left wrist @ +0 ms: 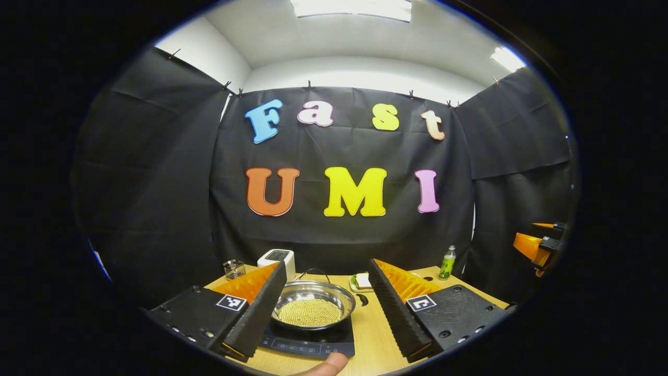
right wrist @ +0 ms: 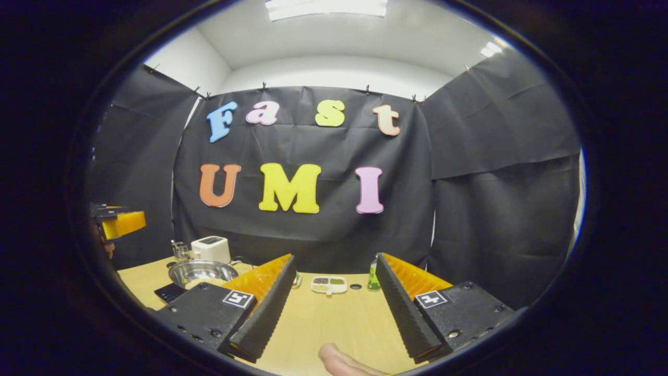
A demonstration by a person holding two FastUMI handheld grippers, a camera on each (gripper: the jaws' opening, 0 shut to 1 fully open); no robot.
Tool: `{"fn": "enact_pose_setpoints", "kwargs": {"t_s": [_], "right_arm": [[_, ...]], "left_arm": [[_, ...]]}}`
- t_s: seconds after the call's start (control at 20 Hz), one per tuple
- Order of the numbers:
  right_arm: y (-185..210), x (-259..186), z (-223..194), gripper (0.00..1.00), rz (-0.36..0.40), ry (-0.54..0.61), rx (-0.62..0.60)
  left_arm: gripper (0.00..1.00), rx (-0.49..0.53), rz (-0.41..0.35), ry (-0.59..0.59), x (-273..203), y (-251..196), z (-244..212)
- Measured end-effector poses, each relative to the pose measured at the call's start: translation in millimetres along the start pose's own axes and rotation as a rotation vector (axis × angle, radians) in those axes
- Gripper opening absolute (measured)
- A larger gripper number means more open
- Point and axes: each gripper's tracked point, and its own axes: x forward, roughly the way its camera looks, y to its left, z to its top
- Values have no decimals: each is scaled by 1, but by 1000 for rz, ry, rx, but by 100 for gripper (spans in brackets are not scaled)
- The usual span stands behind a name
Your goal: First push the handle of the pot to place it horizontally, then grasp the pot with both hands and set it on the induction cooktop.
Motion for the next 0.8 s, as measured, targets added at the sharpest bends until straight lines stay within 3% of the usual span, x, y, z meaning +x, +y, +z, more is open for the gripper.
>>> {"fn": "enact_pose_setpoints", "kwargs": {"t_s": [0.8], "right_arm": [[-1, -3, 11, 98, -19, -35, 21]], "left_arm": [[95, 2, 40, -67, -12, 16, 19]]}}
